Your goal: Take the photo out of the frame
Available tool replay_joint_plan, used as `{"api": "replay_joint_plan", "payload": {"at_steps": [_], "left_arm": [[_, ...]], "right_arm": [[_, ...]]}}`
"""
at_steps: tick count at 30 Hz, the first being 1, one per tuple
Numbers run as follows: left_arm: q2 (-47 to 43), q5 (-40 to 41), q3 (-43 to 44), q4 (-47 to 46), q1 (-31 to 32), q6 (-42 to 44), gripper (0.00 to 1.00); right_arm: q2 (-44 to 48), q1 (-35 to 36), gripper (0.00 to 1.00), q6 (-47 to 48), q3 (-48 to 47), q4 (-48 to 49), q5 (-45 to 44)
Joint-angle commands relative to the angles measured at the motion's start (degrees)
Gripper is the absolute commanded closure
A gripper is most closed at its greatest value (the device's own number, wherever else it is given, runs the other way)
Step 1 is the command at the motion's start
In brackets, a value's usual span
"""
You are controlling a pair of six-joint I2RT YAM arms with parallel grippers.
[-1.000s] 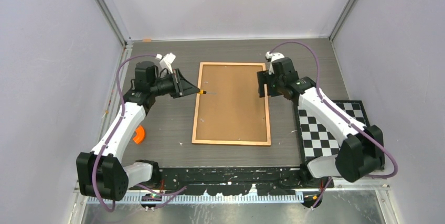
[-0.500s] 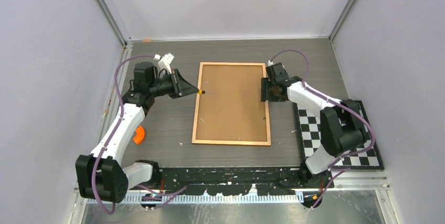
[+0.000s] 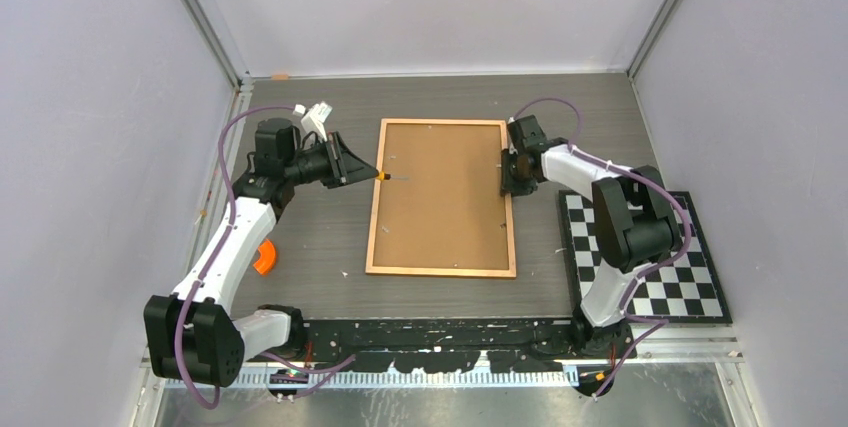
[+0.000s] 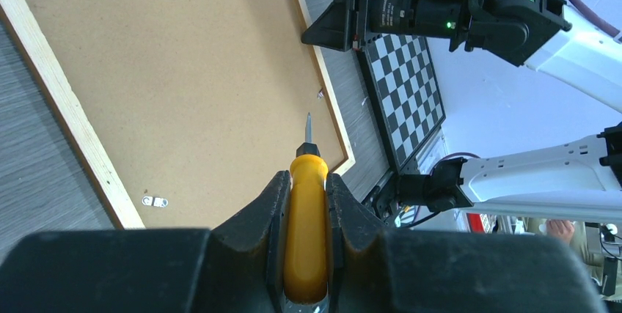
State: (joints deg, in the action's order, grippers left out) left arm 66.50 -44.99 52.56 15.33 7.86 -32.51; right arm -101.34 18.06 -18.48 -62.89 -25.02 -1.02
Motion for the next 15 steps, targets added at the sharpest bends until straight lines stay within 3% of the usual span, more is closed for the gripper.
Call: {"api": "replay_joint_plan", "payload": {"at_steps": [1, 6, 10, 15], "left_arm": [[-0.8, -0.4, 0.8, -0.9, -0.4, 0.8, 1.00], [-0.6, -0.6, 0.8, -0.8, -0.4, 0.6, 1.00], [-0.6, -0.8, 0.7, -1.1, -0.4, 0.4, 1.00], [-0.3, -1.0, 0.4, -1.7, -0.4, -0.1, 1.00]], "right_arm": [[-4.9, -0.7, 0.68, 1.8, -3.5, -1.1, 4.6], [-8.9, -1.0, 0.99, 6.8, -8.7, -4.7, 5.8], [-9.9, -0.9, 0.99, 14.8, -11.3, -5.1, 6.1], [-10.8, -1.0, 0.99, 31.3, -16.2, -8.5, 8.5]]}}
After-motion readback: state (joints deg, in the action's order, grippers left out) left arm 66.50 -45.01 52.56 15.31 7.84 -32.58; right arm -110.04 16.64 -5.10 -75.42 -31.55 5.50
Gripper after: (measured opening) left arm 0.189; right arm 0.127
